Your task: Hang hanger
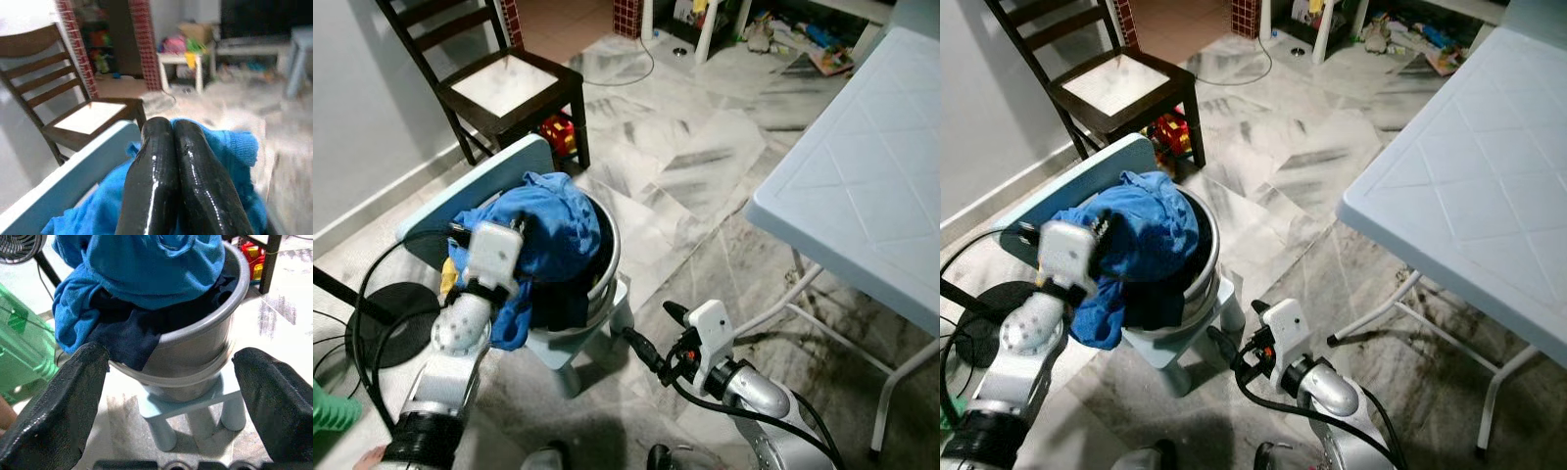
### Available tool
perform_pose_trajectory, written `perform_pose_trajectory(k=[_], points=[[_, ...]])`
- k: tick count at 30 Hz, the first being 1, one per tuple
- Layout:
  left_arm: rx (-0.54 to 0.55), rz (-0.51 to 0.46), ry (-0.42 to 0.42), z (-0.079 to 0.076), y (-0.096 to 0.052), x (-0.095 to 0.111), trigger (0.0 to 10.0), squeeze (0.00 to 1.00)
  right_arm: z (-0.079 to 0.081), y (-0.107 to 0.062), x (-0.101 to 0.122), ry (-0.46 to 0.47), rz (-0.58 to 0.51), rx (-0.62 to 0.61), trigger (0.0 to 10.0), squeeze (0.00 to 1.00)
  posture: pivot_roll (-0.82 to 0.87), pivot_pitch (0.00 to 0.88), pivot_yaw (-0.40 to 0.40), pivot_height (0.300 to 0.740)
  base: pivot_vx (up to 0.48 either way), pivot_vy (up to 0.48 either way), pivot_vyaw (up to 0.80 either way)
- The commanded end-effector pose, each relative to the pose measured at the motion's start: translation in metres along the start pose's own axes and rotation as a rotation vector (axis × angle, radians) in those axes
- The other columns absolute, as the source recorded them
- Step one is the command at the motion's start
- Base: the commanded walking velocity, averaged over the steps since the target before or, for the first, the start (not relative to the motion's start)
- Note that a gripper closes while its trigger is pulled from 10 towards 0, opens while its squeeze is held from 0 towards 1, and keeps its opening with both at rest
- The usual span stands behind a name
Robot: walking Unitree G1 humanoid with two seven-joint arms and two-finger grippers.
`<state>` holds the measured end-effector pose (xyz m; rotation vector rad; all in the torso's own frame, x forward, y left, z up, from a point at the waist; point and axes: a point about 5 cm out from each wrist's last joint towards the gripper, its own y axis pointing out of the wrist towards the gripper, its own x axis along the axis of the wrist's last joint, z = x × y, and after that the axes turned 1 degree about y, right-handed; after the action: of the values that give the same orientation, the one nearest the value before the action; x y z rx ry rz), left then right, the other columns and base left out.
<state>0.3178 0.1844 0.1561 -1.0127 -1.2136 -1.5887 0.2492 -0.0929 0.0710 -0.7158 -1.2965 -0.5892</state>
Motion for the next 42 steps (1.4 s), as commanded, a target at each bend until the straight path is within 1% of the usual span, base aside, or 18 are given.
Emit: perform_pose_trajectory(k=[1, 2, 3, 4, 5, 6, 11, 15, 16, 17, 18, 19, 25, 26, 31, 36, 40, 42], points=[[0.071, 0.097, -0.044, 0.012, -0.012, -0.018, 0.0, 0.00, 0.000, -0.002, -0.005, 0.003, 0.016, -0.001, 10.0, 0.00, 0.11, 0.216, -0.038, 0.740, 0.000, 0.000, 0.00], [0.088, 0.134, -0.055, 0.014, -0.016, -0.026, 0.0, 0.00, -0.001, -0.002, -0.005, 0.002, 0.016, -0.002, 10.0, 0.00, 0.10, 0.215, -0.039, 0.740, 0.000, 0.000, 0.00], [0.109, 0.196, -0.059, 0.018, -0.025, -0.039, 0.0, 0.00, -0.002, -0.002, -0.005, 0.000, 0.016, -0.004, 10.0, 0.00, 0.10, 0.216, -0.040, 0.740, 0.000, 0.000, 0.00], [0.109, 0.196, -0.059, 0.018, -0.025, -0.039, 0.0, 0.00, -0.002, -0.002, -0.005, 0.000, 0.016, -0.004, 10.0, 0.00, 0.10, 0.216, -0.040, 0.740, 0.000, 0.000, 0.00], [0.116, 0.223, -0.060, 0.019, -0.030, -0.046, 0.0, 0.00, -0.002, -0.003, -0.005, 0.000, 0.017, -0.006, 10.0, 0.00, 0.10, 0.216, -0.040, 0.740, 0.000, 0.000, 0.00], [0.119, 0.282, -0.052, 0.020, -0.039, -0.057, 0.0, 0.00, -0.003, -0.004, -0.005, -0.001, 0.019, -0.007, 10.0, 0.00, 0.10, 0.218, -0.043, 0.740, 0.000, 0.000, 0.00], [0.096, 0.425, -0.051, 0.014, -0.060, -0.080, 0.0, 0.00, -0.005, -0.005, -0.006, -0.005, 0.024, -0.009, 10.0, 0.00, 0.09, 0.217, -0.051, 0.740, 0.000, 0.000, 0.00], [0.057, 0.468, -0.050, 0.008, -0.068, -0.088, 0.1, 0.00, -0.006, -0.005, -0.005, -0.011, 0.026, -0.009, 10.0, 0.00, 0.09, 0.215, -0.054, 0.740, 0.000, 0.000, 0.00], [0.030, 0.469, -0.033, 0.004, -0.069, -0.089, 2.4, 0.00, -0.007, -0.005, -0.005, -0.013, 0.026, -0.008, 10.0, 0.00, 0.09, 0.215, -0.055, 0.740, 0.000, 0.000, 0.00], [0.020, 0.462, -0.028, 0.003, -0.070, -0.088, 8.8, 0.00, -0.007, -0.005, -0.005, -0.013, 0.027, -0.008, 10.0, 0.00, 0.09, 0.215, -0.055, 0.740, 0.000, 0.000, 0.00], [0.007, 0.453, -0.001, 0.001, -0.070, -0.087, 10.0, 0.31, -0.007, -0.005, -0.005, -0.013, 0.027, -0.006, 10.0, 0.00, 0.10, 0.214, -0.055, 0.740, 0.000, 0.000, 0.00], [0.001, 0.446, 0.021, 0.001, -0.070, -0.085, 10.0, 1.00, -0.006, -0.005, -0.005, -0.012, 0.026, -0.005, 10.0, 0.00, 0.10, 0.214, -0.055, 0.740, 0.000, 0.000, 0.00], [-0.075, 0.370, 0.185, -0.005, -0.066, -0.075, 10.0, 1.00, -0.005, -0.003, -0.006, -0.009, 0.023, -0.003, 10.0, 0.00, 0.10, 0.214, -0.053, 0.740, 0.000, 0.000, 0.00], [-0.083, 0.357, 0.201, -0.006, -0.066, -0.073, 10.0, 1.00, -0.005, -0.003, -0.006, -0.009, 0.023, -0.003, 10.0, 0.00, 0.10, 0.215, -0.052, 0.740, 0.000, 0.000, 0.00], [-0.104, 0.341, 0.237, -0.011, -0.067, -0.071, 10.0, 1.00, -0.005, -0.003, -0.006, -0.007, 0.022, -0.004, 10.0, 0.00, 0.10, 0.214, -0.051, 0.740, 0.000, 0.000, 0.00], [-0.105, 0.346, 0.244, -0.015, -0.070, -0.072, 10.0, 1.00, -0.005, -0.002, -0.006, -0.009, 0.020, -0.005, 10.0, 0.00, 0.10, 0.214, -0.048, 0.740, 0.000, 0.000, 0.00], [-0.113, 0.364, 0.261, -0.016, -0.073, -0.075, 10.0, 1.00, -0.005, -0.003, -0.006, -0.008, 0.019, -0.008, 10.0, 0.00, 0.09, 0.214, -0.047, 0.740, 0.000, 0.000, 0.00], [-0.143, 0.392, 0.276, -0.018, -0.075, -0.079, 10.0, 1.00, -0.005, -0.003, -0.006, -0.006, 0.020, -0.009, 10.0, 0.00, 0.09, 0.214, -0.047, 0.740, 0.000, 0.000, 0.00]])
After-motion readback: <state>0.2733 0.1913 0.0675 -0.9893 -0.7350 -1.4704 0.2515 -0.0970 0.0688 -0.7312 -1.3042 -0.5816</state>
